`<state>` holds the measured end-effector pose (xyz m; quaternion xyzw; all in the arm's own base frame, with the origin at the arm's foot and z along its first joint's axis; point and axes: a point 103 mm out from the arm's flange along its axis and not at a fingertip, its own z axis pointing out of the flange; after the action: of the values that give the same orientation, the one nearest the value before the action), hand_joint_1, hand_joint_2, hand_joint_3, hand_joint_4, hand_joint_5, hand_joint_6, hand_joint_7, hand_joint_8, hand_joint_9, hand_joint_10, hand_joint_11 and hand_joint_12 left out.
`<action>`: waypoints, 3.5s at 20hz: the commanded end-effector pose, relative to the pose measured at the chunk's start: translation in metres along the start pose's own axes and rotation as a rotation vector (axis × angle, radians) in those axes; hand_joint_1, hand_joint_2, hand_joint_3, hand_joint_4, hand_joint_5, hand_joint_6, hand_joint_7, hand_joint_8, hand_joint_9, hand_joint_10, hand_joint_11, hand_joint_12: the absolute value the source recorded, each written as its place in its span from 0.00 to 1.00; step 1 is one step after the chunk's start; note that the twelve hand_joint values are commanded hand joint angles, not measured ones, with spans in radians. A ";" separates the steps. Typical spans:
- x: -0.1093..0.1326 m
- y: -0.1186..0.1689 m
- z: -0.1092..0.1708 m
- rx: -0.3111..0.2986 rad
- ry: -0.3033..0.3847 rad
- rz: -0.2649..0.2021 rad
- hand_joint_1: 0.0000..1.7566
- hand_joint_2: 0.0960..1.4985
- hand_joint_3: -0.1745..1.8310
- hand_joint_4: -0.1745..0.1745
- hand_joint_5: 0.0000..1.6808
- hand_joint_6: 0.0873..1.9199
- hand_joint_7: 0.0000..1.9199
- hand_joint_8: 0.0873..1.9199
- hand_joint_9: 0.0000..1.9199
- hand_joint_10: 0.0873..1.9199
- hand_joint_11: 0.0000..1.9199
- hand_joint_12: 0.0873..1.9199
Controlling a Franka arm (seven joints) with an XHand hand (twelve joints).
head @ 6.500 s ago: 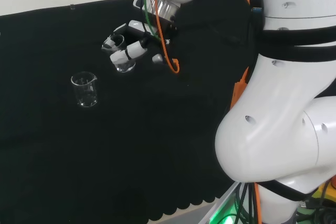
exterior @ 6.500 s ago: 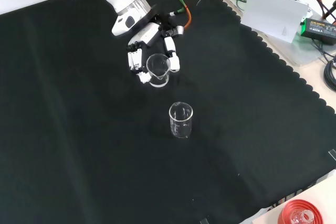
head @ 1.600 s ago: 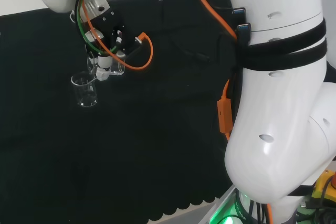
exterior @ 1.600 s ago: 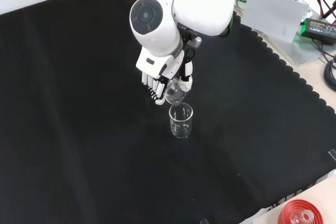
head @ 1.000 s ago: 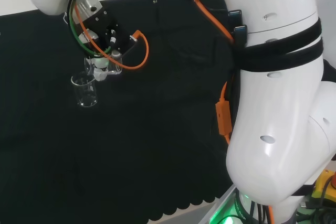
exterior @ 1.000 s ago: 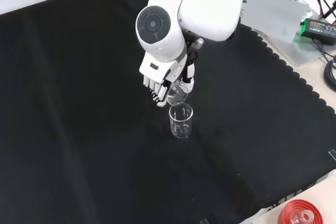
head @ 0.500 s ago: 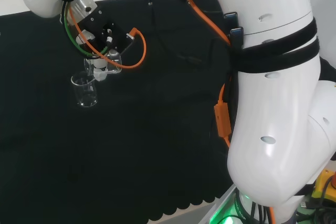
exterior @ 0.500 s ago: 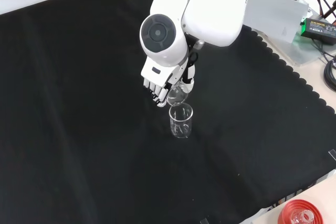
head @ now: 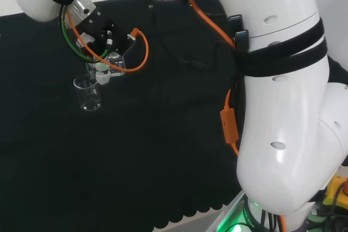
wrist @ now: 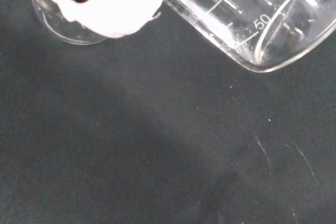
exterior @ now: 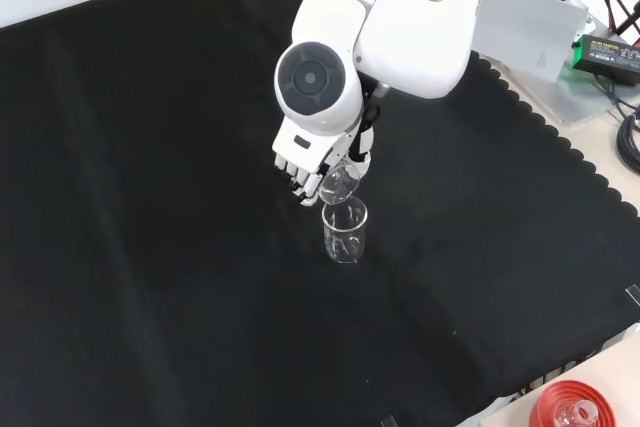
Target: Pour the water from the handheld beaker into the one on the table.
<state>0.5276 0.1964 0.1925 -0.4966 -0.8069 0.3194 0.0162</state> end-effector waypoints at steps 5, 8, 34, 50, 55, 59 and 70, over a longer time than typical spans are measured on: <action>0.003 0.001 -0.003 0.019 -0.032 0.006 0.73 0.69 0.00 0.55 0.71 0.38 0.79 0.00 0.67 0.23 0.48 0.49; 0.003 0.001 -0.004 0.030 -0.040 0.011 0.73 0.69 0.00 0.55 0.71 0.38 0.79 0.00 0.67 0.23 0.48 0.49; 0.010 0.000 -0.017 0.090 -0.097 0.038 0.73 0.69 0.00 0.55 0.70 0.39 0.79 0.00 0.67 0.24 0.49 0.49; 0.008 -0.004 -0.022 0.109 -0.131 0.044 0.73 0.69 0.00 0.55 0.70 0.39 0.79 0.00 0.67 0.24 0.49 0.49; 0.012 -0.006 -0.025 0.104 -0.140 0.044 0.73 0.69 0.00 0.55 0.70 0.39 0.79 0.00 0.66 0.25 0.49 0.49; 0.020 -0.007 -0.031 0.113 -0.150 0.040 0.73 0.69 0.00 0.55 0.70 0.39 0.79 0.00 0.66 0.25 0.49 0.49; 0.024 -0.007 -0.035 0.111 -0.160 0.043 0.73 0.69 0.00 0.55 0.70 0.39 0.79 0.00 0.66 0.25 0.49 0.49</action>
<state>0.5221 0.2281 0.2163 -0.4844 -0.7777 0.4001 -0.0237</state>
